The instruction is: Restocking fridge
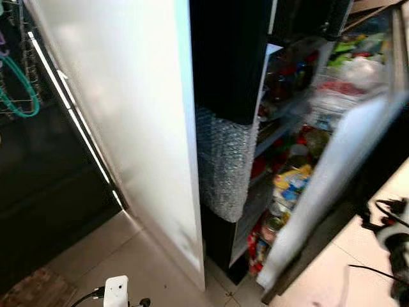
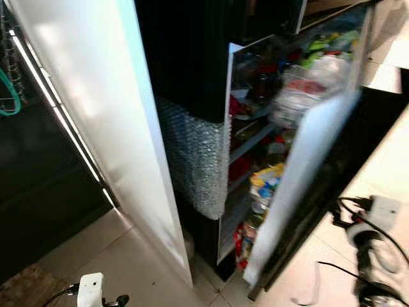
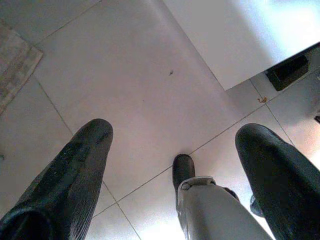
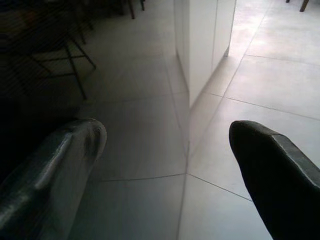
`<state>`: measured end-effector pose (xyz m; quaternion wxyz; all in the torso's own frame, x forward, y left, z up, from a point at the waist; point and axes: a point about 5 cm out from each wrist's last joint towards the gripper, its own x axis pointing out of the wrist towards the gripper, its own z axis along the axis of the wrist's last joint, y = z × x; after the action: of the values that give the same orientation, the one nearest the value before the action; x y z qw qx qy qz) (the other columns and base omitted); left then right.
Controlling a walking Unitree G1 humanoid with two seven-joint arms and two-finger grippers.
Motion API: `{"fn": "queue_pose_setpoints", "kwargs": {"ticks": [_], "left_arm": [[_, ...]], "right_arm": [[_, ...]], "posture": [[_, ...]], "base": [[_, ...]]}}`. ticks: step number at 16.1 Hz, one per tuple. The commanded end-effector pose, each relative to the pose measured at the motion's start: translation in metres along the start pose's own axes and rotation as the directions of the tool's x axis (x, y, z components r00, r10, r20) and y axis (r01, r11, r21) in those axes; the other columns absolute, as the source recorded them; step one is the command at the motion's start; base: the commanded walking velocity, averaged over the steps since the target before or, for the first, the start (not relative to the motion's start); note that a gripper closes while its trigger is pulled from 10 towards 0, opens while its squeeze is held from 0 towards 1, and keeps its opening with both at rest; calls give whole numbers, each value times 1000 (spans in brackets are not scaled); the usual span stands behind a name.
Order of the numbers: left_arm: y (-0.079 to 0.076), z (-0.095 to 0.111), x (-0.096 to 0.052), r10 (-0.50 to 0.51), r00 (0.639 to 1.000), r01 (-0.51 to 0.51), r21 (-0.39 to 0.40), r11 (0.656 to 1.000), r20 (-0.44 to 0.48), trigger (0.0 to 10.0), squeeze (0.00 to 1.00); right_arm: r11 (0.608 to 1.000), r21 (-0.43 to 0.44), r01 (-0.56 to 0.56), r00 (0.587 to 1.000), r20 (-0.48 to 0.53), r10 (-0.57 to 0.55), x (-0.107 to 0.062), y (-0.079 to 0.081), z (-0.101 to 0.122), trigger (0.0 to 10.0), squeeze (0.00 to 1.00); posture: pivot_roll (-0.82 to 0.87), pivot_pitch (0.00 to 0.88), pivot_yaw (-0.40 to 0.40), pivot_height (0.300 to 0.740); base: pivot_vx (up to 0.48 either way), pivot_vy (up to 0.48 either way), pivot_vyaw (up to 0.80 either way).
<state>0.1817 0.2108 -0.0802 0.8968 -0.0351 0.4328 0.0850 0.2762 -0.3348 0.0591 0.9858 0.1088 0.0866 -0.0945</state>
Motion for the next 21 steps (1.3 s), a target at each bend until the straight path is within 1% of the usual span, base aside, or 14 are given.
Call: {"fn": "queue_pose_setpoints", "kwargs": {"ticks": [1,2,3,5,6,7,9,10,14,17,21], "left_arm": [[3,-3,-1,7,1000,-6,18,1000,-16,10000,0],[3,-3,-1,8,1000,-8,16,1000,-16,10000,0],[3,-3,-1,8,1000,-8,15,1000,-17,10000,0],[3,-3,-1,8,1000,-8,14,1000,-16,10000,0],[3,-3,-1,6,1000,-6,14,1000,-16,10000,0],[3,-3,-1,6,1000,-6,14,1000,-16,10000,0],[2,-3,-1,5,1000,-4,13,1000,-15,10000,0],[2,-3,-1,4,1000,-4,10,1000,-15,10000,0],[1,-3,0,5,1000,-5,3,1000,-15,10000,0],[1,-3,0,5,1000,-5,1,1000,-15,10000,0],[0,-3,0,3,1000,-3,0,1000,-15,10000,0]], "right_arm": [[994,-30,-107,994,7,107,9,20,3,10000,0],[990,-23,-136,991,7,136,12,30,1,10000,0],[981,-35,-192,981,5,193,16,43,-1,10000,0],[969,-28,-246,969,19,247,20,59,0,10000,0],[955,-31,-294,955,24,295,25,74,1,10000,0],[951,-30,-307,951,25,308,26,78,1,10000,0],[928,-21,-372,928,18,372,31,100,0,10000,0],[912,-16,-409,912,15,409,34,116,-1,10000,0],[887,2,-463,886,28,462,38,139,1,10000,0],[875,6,-484,875,24,484,39,147,0,10000,0],[867,12,-497,868,15,497,38,151,-3,10000,0]], "posture": [[-58,0,27,740],[-57,0,27,740],[-57,0,27,740],[-57,0,28,740],[-57,0,28,740],[-56,0,26,740],[-56,0,24,740],[-52,0,21,740],[-48,0,15,740],[-48,0,14,740],[-48,0,11,740]], "base": [[0,0,0],[0,0,0],[0,0,0],[0,0,0],[0,0,0],[0,0,0],[0,0,0],[0,0,0],[0,0,0],[0,0,0],[0,0,0]]}}
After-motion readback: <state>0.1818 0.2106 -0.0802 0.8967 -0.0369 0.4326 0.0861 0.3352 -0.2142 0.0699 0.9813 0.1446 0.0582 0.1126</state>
